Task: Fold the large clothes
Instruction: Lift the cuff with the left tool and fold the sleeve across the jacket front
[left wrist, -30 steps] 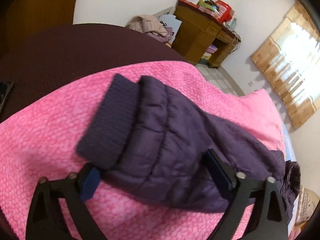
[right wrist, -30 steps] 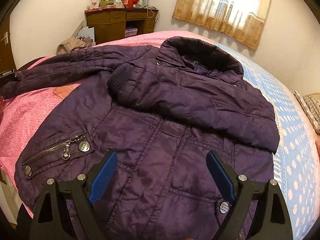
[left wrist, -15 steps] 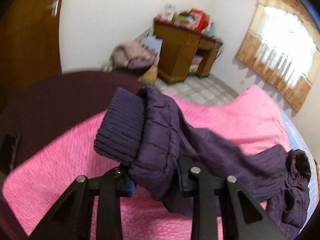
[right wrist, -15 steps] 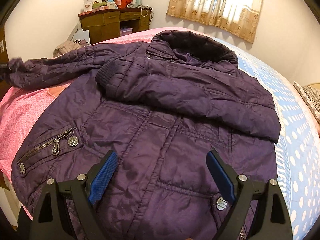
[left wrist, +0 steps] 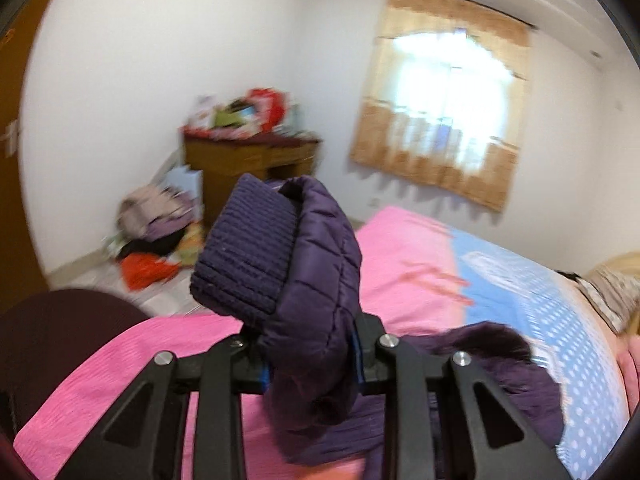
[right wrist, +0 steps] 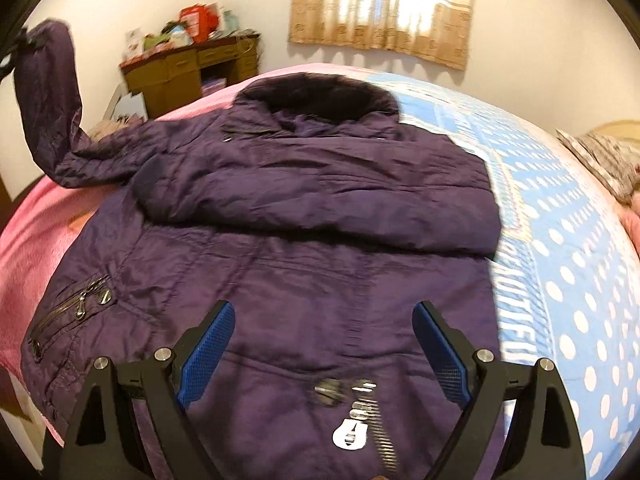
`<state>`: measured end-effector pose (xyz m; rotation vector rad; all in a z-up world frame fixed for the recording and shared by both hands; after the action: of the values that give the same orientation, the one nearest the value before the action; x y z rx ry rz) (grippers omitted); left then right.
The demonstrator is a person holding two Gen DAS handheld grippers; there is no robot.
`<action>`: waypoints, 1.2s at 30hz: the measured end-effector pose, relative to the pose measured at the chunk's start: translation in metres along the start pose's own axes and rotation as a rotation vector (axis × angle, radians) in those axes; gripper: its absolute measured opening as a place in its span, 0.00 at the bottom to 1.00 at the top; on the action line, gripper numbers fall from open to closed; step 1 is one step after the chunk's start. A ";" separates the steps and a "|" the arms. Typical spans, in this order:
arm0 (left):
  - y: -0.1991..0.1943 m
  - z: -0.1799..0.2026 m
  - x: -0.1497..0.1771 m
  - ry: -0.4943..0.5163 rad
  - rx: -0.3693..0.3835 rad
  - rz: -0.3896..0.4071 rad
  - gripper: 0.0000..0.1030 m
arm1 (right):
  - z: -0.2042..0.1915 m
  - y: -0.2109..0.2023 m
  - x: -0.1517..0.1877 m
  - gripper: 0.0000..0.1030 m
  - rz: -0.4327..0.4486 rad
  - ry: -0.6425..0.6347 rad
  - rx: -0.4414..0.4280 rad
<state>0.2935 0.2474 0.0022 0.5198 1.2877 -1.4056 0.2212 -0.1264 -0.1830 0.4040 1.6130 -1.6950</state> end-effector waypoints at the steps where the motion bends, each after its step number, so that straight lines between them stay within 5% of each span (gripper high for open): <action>1: 0.001 0.017 0.001 0.016 0.030 -0.002 0.28 | 0.007 -0.001 0.002 0.88 0.003 0.014 0.005; 8: 0.014 0.165 0.053 0.181 0.231 -0.050 0.28 | 0.060 -0.008 0.027 0.88 0.004 0.128 0.030; 13: 0.012 0.253 0.124 0.297 0.344 -0.139 0.30 | 0.081 -0.013 0.040 0.88 0.006 0.188 0.032; 20: -0.011 0.294 0.213 0.453 0.422 -0.234 0.71 | 0.091 -0.005 0.057 0.88 -0.028 0.220 0.029; 26: -0.036 0.250 0.199 0.545 0.413 -0.111 0.99 | 0.088 -0.014 0.044 0.88 -0.013 0.187 0.022; 32: 0.024 0.130 0.179 0.602 0.146 -0.081 0.99 | 0.099 -0.017 0.006 0.88 0.005 0.195 -0.098; 36: 0.059 0.073 0.180 0.645 0.100 -0.118 0.97 | 0.123 0.009 -0.034 0.88 0.014 0.263 -0.144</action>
<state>0.3177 0.1195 -0.1534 1.0365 1.7819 -1.4590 0.2822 -0.2325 -0.1468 0.5838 1.9031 -1.5529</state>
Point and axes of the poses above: each gripper's, at about its wrist camera, not at the fingertips, and y roughly the way its jaws point, z to its right, x to its underside, the point moved 6 cm from there along y, roughly the way its jaws point, and after that the axes turned 8 degrees about -y, right-handed, at the moved point
